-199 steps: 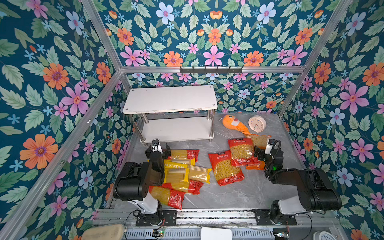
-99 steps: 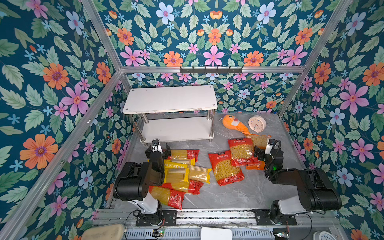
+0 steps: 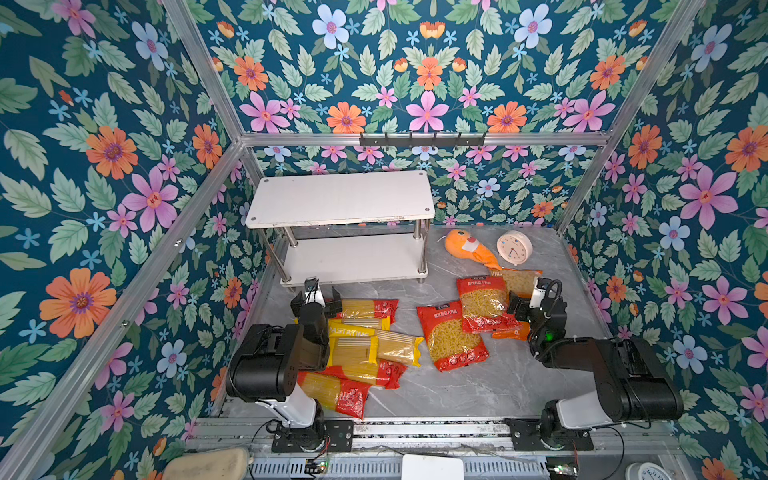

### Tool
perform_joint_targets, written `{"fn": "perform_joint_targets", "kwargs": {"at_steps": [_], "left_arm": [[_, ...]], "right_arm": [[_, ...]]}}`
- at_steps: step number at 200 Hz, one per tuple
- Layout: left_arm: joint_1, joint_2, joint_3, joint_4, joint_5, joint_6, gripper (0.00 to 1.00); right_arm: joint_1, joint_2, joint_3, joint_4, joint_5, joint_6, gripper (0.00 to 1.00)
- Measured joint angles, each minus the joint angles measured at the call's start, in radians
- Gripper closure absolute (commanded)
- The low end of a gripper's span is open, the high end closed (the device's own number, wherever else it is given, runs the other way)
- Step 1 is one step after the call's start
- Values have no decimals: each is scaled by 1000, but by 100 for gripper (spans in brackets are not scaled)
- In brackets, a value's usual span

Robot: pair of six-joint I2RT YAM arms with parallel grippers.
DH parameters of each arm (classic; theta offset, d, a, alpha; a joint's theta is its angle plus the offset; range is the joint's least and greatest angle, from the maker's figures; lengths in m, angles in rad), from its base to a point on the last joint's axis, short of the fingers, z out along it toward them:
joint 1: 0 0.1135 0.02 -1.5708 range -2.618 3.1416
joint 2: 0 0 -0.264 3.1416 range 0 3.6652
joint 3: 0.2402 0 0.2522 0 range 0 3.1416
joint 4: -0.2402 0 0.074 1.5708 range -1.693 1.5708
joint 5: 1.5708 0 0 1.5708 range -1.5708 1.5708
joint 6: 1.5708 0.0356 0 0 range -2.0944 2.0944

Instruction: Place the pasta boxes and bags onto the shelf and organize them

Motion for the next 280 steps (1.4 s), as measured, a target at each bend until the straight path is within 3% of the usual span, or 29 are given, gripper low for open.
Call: {"fn": "perform_joint_targets", "kwargs": {"at_steps": [78,100,136,154,169,182,205,220,228,259,280], "left_arm": [[3,0,0,0,1,0,0],[-3,-47,-8,-25,-8,0,0],[-30,-248,24,-192,-53,-19,0],[-53,-357,37,-335,-97,-55,0],[-81,-459,55,-466,-155,-106,0],[-99,-531,77,-567,-196,-161,0],[-98,-607,168,-803,-261,-303,0],[-98,-621,235,-927,-270,-412,0],[-95,-623,262,-976,-255,-448,1],[-92,-631,285,-1085,-75,-494,23],[-217,-618,273,-1125,-32,-522,24]], "right_arm": [[-6,0,2,-3,-3,0,1],[29,-66,3,-47,35,-10,1],[86,-288,133,-313,133,0,1],[99,-373,264,-582,233,112,1],[105,-426,349,-767,241,235,1],[102,-475,372,-880,212,339,1],[69,-533,338,-1005,31,451,21],[77,-526,374,-1105,-54,502,26],[94,-508,416,-1164,-84,524,26],[276,-466,504,-1320,-86,569,27],[433,-409,544,-1392,-58,586,28]]}}
